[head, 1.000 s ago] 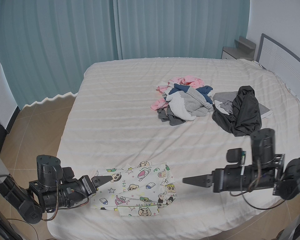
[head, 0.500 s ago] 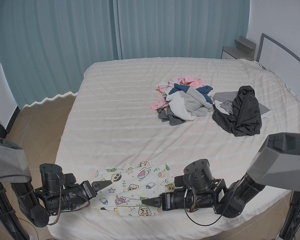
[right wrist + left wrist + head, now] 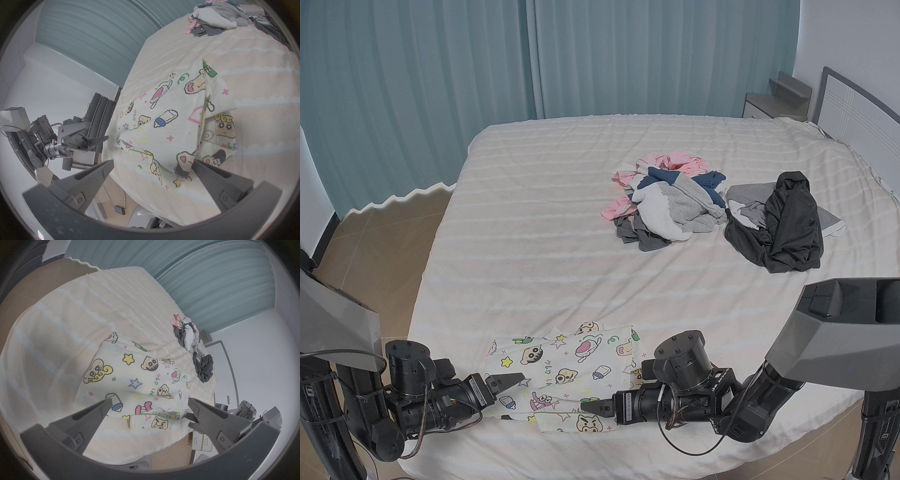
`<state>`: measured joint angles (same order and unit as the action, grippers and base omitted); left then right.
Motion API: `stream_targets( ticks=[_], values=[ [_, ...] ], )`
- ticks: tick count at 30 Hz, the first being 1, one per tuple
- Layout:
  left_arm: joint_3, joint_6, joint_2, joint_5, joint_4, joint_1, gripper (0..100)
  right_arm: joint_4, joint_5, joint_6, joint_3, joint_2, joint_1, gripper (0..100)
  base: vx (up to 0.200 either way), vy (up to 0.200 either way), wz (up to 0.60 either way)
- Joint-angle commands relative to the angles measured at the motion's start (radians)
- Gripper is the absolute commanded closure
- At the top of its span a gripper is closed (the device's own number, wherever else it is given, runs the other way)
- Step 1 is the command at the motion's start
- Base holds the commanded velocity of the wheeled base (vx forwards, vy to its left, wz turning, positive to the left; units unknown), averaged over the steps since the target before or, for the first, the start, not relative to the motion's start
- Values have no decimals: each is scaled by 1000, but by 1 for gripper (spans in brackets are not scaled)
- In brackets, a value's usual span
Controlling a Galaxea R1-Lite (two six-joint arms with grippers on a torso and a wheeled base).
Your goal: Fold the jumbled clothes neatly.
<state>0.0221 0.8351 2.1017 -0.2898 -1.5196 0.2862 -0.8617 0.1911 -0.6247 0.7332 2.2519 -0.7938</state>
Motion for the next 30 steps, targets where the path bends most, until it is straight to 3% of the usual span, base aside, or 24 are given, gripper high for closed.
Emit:
stream_targets(
  ticks=[1, 5, 6, 19, 30],
  values=[
    [-2, 1, 18, 0, -1, 1, 0, -25, -1, 0, -1, -14, -4, 0, 0, 0, 0],
    [-1, 1, 21, 0, -1, -1, 0, -51, -16, 3, -1, -12, -4, 0, 0, 0, 0],
    [-1, 1, 23, 1, -2, -1, 0, -53, -30, 6, 0, -8, -4, 100, 0, 0, 0],
    [-2, 1, 24, 3, -2, -4, 0, -42, -48, 17, -43, -37, 2, 100, 0, 0, 0],
    [1, 1, 26, 1, -2, -15, 0, -42, -47, 28, -175, -137, 30, 100, 0, 0, 0]
  ],
)
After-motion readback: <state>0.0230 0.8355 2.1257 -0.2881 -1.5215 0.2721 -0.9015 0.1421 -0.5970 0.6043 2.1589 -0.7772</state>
